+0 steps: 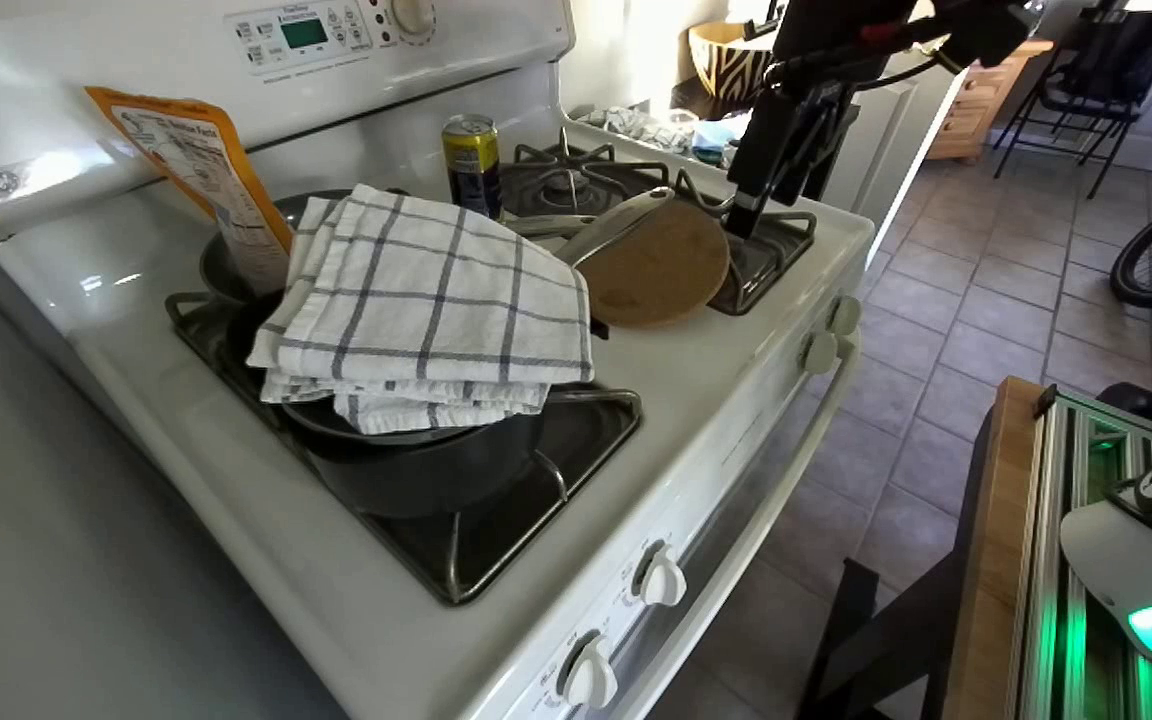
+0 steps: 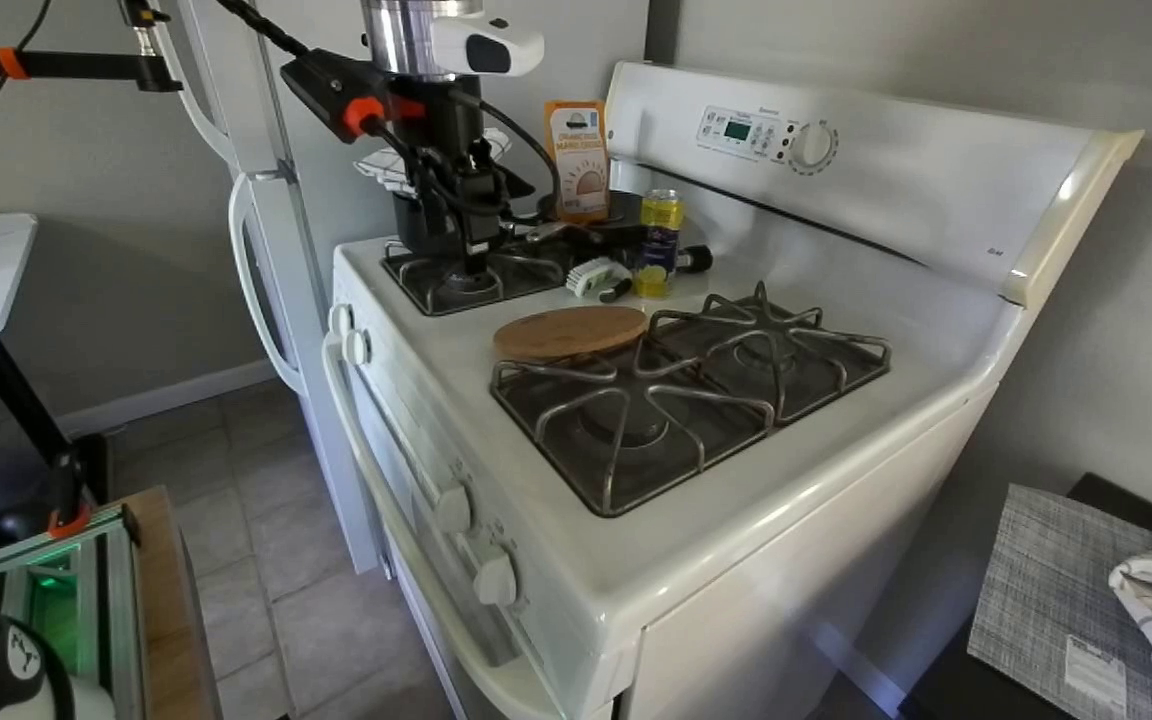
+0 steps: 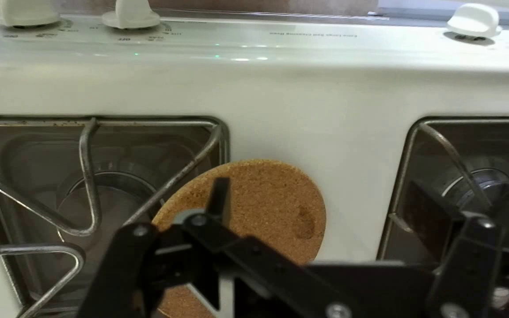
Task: Put the white towel on the front right side of the stove.
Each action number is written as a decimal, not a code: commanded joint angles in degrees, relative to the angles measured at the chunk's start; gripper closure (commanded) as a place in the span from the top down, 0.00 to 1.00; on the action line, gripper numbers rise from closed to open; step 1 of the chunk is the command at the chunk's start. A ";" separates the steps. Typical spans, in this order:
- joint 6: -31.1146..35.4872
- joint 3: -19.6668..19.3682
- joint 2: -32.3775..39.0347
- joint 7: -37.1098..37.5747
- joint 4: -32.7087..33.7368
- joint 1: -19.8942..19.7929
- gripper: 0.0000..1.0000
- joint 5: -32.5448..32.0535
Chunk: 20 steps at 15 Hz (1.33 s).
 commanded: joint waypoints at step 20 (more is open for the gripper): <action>0.93 -3.33 0.46 -2.03 0.23 -1.50 1.00 1.22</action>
